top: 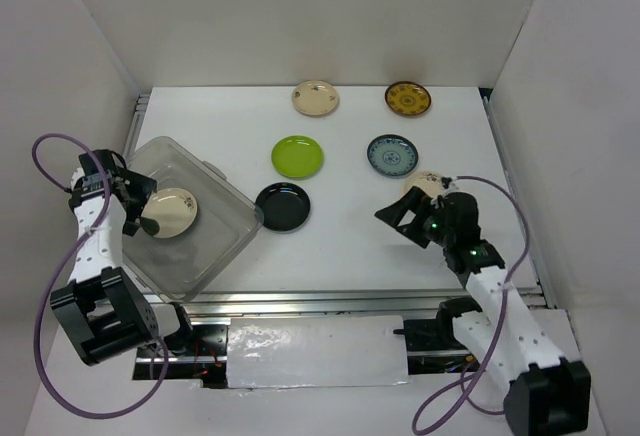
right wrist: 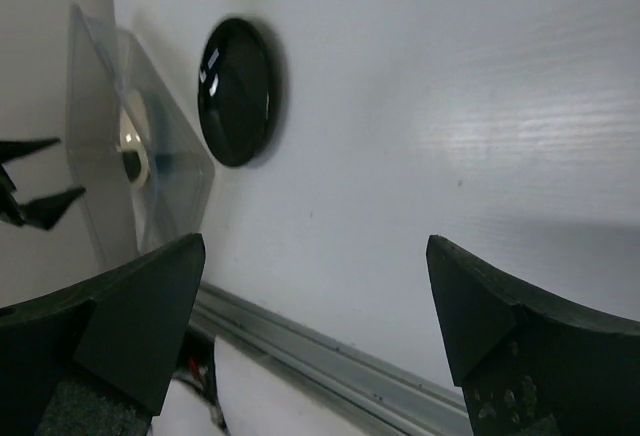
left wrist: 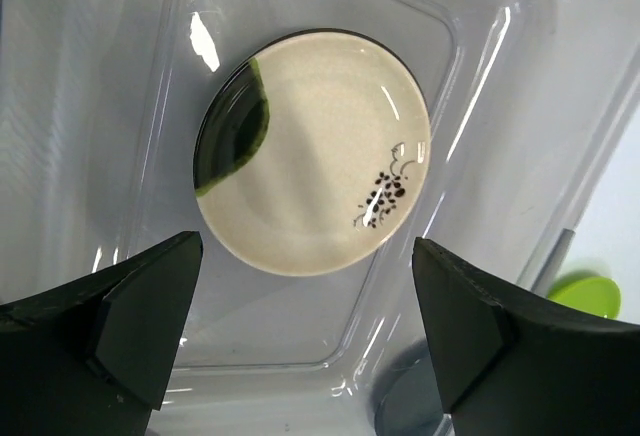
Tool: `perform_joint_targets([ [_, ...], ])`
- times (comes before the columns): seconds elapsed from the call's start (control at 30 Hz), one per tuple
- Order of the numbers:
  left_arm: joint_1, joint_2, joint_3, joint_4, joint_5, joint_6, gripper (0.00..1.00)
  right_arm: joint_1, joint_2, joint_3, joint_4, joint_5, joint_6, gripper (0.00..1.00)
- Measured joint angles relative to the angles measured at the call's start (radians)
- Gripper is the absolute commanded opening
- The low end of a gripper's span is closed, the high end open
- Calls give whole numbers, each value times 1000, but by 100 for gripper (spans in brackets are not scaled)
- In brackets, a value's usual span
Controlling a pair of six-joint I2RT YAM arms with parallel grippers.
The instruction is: Place the plates into the plastic bin on the countertop
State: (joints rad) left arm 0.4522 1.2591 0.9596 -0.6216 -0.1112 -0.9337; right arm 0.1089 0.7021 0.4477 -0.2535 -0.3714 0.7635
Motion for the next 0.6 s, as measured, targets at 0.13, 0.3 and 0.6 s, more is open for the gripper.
perform_joint_targets([
  [0.13,3,-25,33,-45,-8,40,99,202,227,-22,141,15,55,100],
  [0.3,0,-81,62,-90,25,108,99,416,552,66,261,61,108,99],
  [0.6,-178,-312,145,-140,158,300,99,505,1027,388,414,122,211,75],
])
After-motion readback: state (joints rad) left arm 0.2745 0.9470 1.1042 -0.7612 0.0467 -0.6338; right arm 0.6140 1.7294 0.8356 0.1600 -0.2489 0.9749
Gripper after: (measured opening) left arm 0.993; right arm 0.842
